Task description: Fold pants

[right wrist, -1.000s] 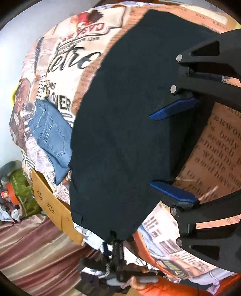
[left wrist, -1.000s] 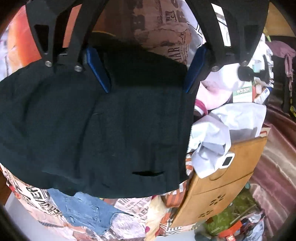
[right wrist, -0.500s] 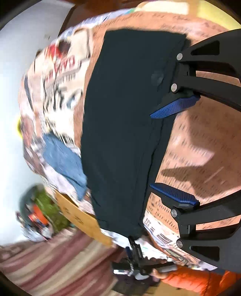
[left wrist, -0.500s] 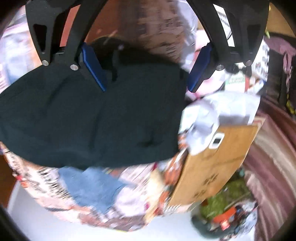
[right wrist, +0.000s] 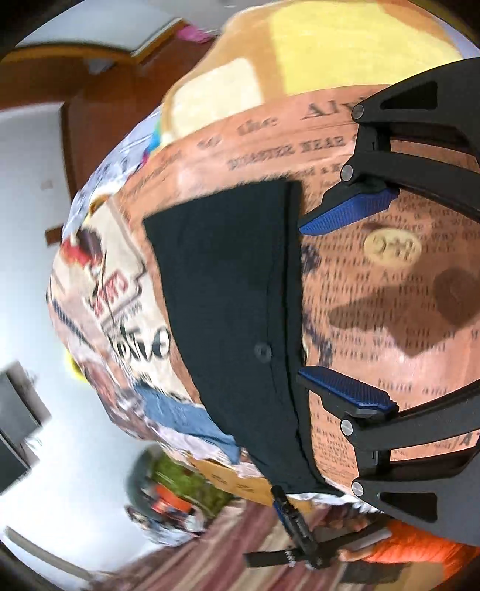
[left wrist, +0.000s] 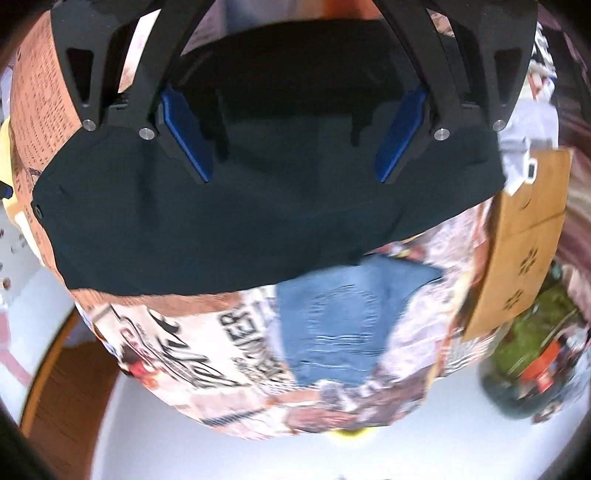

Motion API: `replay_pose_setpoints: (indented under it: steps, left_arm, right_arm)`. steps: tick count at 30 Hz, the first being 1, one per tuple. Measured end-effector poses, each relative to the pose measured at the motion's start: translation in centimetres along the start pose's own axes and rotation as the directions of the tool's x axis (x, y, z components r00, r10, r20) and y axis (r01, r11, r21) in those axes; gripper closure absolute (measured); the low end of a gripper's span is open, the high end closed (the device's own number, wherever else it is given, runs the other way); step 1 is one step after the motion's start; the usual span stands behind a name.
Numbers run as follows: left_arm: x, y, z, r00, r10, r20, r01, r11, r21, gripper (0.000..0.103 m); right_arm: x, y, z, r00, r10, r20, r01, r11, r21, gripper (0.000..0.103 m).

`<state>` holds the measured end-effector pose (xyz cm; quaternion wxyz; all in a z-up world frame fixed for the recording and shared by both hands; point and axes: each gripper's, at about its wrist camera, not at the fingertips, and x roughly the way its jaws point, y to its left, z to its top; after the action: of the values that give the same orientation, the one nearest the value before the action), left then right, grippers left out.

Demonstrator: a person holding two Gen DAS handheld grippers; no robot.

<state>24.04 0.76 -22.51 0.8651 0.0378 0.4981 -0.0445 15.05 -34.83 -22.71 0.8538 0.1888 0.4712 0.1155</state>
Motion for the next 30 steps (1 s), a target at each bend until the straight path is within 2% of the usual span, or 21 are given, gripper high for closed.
replay_pose_setpoints:
  steps: [6,11,18,24,26,30]
  left_arm:
    - [3.0,-4.4,1.6,0.998,-0.025,-0.06,0.03,0.995,0.094,0.013]
    - [3.8,-6.2,2.5,0.999,-0.016,-0.05,0.022,0.992,0.125,0.013]
    - [4.8,-7.5,3.7,0.999,-0.014,-0.048,0.02,0.991,0.133,0.013]
    - [5.7,-7.6,4.5,0.998,-0.021,-0.054,0.027,0.994,0.11,0.012]
    - [5.9,-7.5,4.6,0.998,-0.03,-0.059,0.035,0.995,0.093,0.012]
    - [6.0,-7.3,4.6,0.997,-0.04,-0.06,0.045,0.996,0.079,0.012]
  right_arm:
    - [1.0,-3.0,-0.6,0.997,0.075,-0.003,-0.074,0.984,0.163,0.033]
    - [2.6,-4.8,-0.6,0.992,0.126,-0.007,-0.12,0.959,0.256,0.033]
    - [4.7,-6.5,0.2,0.981,0.192,0.001,-0.181,0.924,0.337,0.03]
    - [5.5,-7.2,1.2,0.985,0.172,0.023,-0.17,0.925,0.339,0.031]
    - [5.6,-7.3,1.6,0.987,0.16,0.033,-0.162,0.928,0.335,0.038]
    - [6.1,-7.4,2.4,0.992,0.124,0.024,-0.125,0.937,0.327,0.065]
